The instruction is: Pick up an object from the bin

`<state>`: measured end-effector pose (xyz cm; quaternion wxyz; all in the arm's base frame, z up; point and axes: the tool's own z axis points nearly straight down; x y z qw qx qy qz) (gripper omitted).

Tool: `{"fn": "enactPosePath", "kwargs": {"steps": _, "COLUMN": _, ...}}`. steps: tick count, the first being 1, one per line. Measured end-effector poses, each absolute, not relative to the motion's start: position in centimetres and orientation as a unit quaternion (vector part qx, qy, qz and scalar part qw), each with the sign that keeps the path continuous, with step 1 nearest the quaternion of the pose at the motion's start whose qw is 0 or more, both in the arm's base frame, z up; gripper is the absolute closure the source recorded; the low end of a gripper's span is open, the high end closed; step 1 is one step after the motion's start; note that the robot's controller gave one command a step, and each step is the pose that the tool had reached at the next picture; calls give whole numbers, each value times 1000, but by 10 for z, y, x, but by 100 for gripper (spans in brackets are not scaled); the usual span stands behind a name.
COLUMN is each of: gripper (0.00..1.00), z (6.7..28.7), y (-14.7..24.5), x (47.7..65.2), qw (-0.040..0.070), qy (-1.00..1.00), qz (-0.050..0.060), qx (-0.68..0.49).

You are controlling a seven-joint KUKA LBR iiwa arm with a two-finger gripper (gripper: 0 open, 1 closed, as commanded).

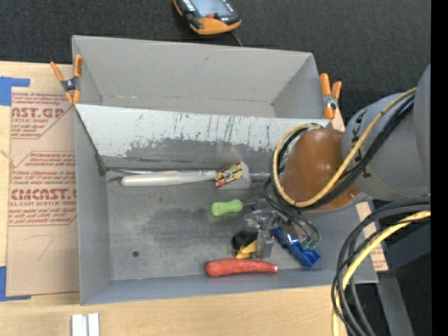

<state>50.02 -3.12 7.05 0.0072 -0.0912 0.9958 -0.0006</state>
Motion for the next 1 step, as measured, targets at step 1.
{"fn": "enactPosePath", "kwargs": {"steps": 1, "gripper": 100, "z": 172, "y": -41, "x": 502, "qw": 5, "qy": 995, "qz": 0, "qx": -95}}
